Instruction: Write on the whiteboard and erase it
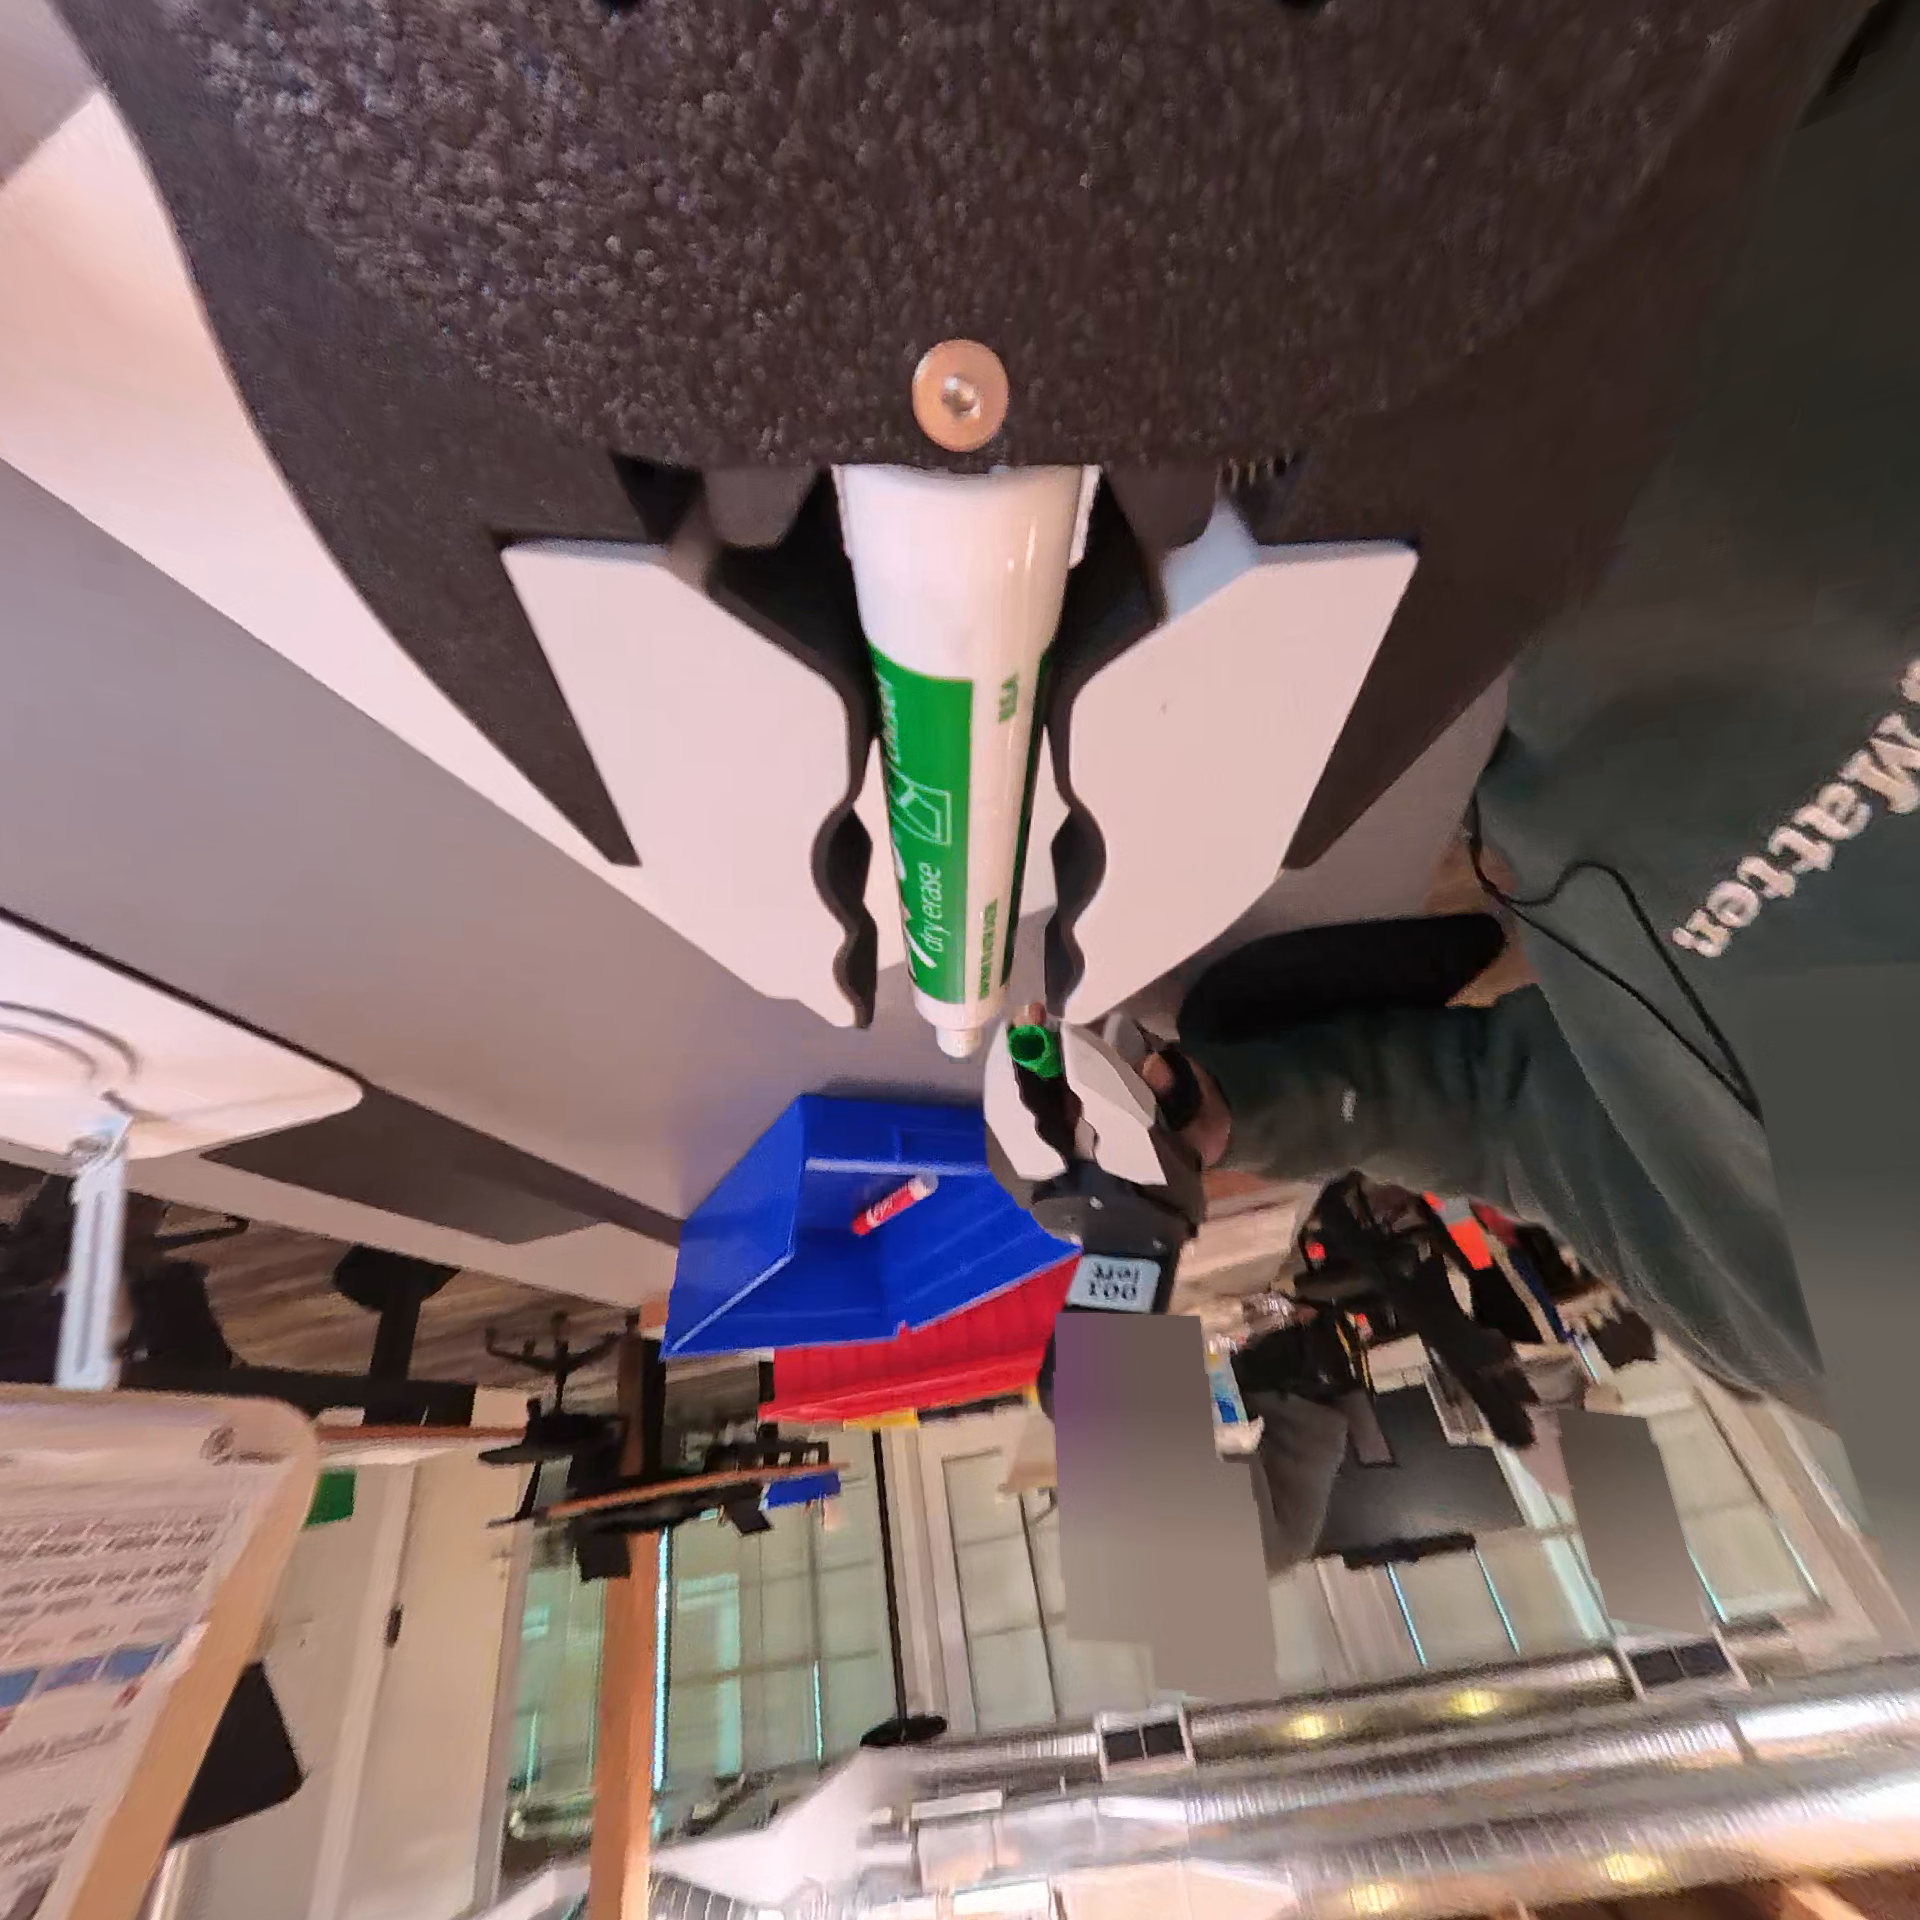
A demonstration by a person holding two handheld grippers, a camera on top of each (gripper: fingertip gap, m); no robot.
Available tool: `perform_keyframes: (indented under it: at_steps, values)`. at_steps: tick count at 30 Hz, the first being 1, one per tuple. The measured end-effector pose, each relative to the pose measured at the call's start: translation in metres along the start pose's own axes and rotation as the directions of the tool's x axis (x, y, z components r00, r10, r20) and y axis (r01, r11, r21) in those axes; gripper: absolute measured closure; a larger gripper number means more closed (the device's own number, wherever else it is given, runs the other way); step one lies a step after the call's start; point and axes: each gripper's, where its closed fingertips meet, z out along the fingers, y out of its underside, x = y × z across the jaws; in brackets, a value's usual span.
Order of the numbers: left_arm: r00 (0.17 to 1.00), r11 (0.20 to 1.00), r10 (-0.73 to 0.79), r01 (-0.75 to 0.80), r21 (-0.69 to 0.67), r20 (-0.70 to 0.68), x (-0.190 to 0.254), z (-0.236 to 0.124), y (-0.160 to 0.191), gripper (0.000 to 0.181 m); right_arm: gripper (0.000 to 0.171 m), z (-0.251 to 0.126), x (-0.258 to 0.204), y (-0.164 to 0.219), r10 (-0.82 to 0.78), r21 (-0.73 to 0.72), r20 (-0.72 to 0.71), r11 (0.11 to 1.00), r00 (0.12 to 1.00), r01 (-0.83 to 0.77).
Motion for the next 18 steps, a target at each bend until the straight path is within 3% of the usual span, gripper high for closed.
perform_keyframes:
  at_steps: [8,18]
  values:
    - [0.993,0.997,0.064,-0.069,0.047,0.1,-0.008,-0.006,-0.007,0.162,0.138,0.016,0.011,0.032,0.015,-0.083,-0.02,0.996,1.0,-0.017]
    - [0.967,0.985,0.163,-0.172,0.029,0.194,-0.027,-0.023,0.001,0.162,0.137,0.014,0.028,0.037,0.012,-0.093,-0.093,0.995,0.996,-0.02]
